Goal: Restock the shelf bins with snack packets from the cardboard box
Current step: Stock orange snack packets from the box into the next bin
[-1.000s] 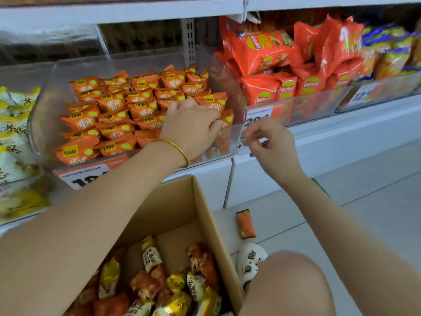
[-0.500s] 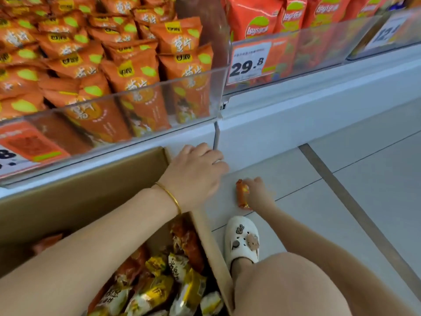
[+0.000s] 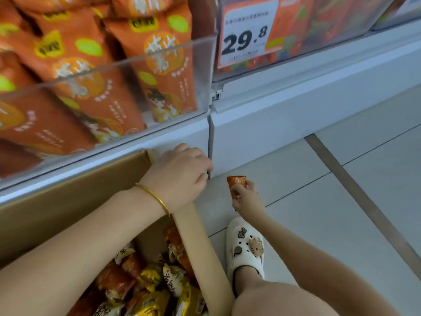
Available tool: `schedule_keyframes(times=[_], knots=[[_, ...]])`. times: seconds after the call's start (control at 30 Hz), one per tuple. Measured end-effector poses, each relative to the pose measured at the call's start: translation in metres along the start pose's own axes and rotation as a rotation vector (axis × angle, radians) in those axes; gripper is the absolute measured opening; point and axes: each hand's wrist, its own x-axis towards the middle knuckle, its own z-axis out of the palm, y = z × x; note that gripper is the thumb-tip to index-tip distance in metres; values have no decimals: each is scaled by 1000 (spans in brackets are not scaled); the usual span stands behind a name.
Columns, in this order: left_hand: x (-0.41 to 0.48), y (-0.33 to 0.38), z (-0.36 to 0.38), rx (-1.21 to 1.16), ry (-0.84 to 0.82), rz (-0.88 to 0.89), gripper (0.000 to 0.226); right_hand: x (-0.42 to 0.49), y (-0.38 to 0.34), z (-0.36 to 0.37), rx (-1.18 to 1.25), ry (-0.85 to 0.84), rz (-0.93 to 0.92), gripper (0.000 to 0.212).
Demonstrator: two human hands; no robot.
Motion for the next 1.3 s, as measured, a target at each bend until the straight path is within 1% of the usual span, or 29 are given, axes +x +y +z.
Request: schedule_keyframes(times=[0.07,0.1,0.17,0.2,0.23,0.27,0.3,0.33,0.37,0.4,0.47,0.53,0.6,0.63,0.7,0.77,0.8,0.87,0.93,1.0,1.07,1.13,1.2,1.3], knots=[[-13,8,-7,-103,28,-34,30,-34,-22,-36,230,19,-101,26],[-21,14,-10,-162,44,-69,31,-54,-36,-59,387,3,-147,27],[-38,26,-19,-347,70,-187,37,-96,-68,-109,664,-37,-250,38],[-48,33,-24,-505,74,-266,45,-116,-84,-131,709,-54,-305,46],[-56,39,-28,-717,58,-342,53,-133,-99,-149,685,-56,-354,54],[-65,46,-34,-968,40,-396,59,-147,-114,-164,605,-50,-390,62],[-74,52,-41,-1219,29,-420,60,-161,-129,-175,502,-42,-417,73],[-83,56,-47,-1417,31,-428,58,-172,-143,-182,411,-39,-442,85],[-93,59,-54,-1528,54,-427,57,-183,-157,-188,358,-56,-471,94],[-103,59,-62,-1566,87,-425,59,-195,-171,-194,357,-86,-499,98],[-128,54,-77,-1564,149,-422,72,-219,-201,-202,490,-132,-515,90],[-155,42,-91,-1537,165,-391,74,-232,-228,-205,623,-132,-482,80],[-183,27,-106,-1410,166,-360,74,-235,-257,-199,594,-139,-501,69],[-196,19,-113,-1311,175,-358,79,-235,-273,-194,549,-168,-537,64],[-222,2,-125,-1170,238,-372,93,-232,-304,-182,493,-195,-613,60],[-243,-17,-136,-1160,333,-372,100,-229,-337,-173,524,-149,-645,52],[-252,-26,-141,-1184,371,-363,96,-228,-352,-169,573,-131,-646,49],[-264,-43,-152,-1226,432,-347,76,-225,-380,-162,697,-127,-631,50],[-272,-57,-165,-1196,495,-343,65,-223,-403,-156,839,-117,-593,46],[-275,-69,-175,-1161,567,-355,58,-222,-418,-153,991,-180,-530,48],[-276,-77,-182,-1083,625,-342,52,-219,-427,-154,1008,-277,-499,44],[-274,-85,-185,-924,641,-315,50,-212,-433,-157,1005,-288,-505,33],[-271,-95,-185,-694,678,-302,53,-198,-440,-165,1058,-201,-495,28],[-269,-110,-179,-152,756,-301,52,-164,-457,-181,1088,-2,-454,38]])
